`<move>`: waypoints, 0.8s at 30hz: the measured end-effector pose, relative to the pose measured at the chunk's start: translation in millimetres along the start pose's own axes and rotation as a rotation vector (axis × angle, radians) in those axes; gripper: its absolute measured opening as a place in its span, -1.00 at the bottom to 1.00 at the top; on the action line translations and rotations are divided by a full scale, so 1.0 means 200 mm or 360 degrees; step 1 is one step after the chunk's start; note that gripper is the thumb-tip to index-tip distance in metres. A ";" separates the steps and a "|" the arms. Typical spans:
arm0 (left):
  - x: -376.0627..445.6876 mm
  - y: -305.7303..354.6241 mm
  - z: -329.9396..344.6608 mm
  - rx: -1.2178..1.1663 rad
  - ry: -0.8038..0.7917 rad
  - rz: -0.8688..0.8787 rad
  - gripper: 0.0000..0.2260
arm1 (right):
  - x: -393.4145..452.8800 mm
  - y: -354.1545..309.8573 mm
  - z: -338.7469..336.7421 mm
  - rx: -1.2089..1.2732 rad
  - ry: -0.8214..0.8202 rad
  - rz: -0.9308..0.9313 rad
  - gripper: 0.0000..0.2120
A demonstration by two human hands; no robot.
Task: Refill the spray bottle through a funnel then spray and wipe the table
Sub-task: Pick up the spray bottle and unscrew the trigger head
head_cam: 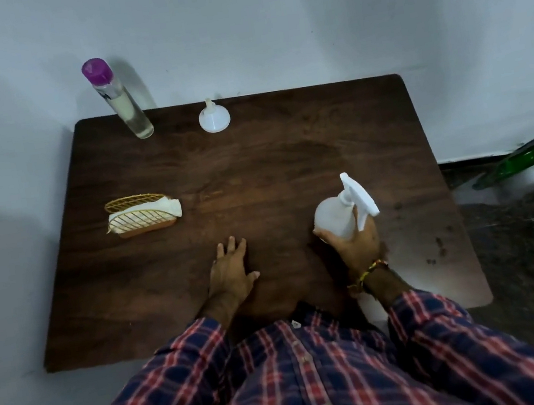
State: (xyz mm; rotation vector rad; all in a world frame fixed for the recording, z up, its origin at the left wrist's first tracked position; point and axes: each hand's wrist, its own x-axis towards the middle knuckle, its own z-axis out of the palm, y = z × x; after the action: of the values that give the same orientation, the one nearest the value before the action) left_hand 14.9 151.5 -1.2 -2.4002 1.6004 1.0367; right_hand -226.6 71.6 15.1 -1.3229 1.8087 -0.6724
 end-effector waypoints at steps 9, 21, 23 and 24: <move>0.02 0.02 -0.05 0.0049 -0.0209 -0.0019 -0.18 | -0.01 -0.02 0.02 0.0095 0.0012 -0.0090 -0.12; 0.01 0.00 -0.03 0.0085 -0.0195 -0.0004 -0.17 | 0.00 0.01 -0.02 -0.0144 -0.0060 -0.0157 -0.11; 0.01 0.00 -0.02 0.0064 -0.0184 0.0007 -0.19 | 0.00 0.01 -0.03 -0.0167 -0.0056 -0.0169 -0.12; 0.00 0.00 -0.02 0.0055 -0.0178 0.0014 -0.20 | 0.01 0.00 -0.03 -0.0190 -0.0057 -0.0184 -0.12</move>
State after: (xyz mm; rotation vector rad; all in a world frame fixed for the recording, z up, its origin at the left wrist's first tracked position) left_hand 17.9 149.4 1.7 -2.2718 1.5800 1.1139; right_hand -232.2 70.0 17.5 -1.5186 1.7776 -0.6055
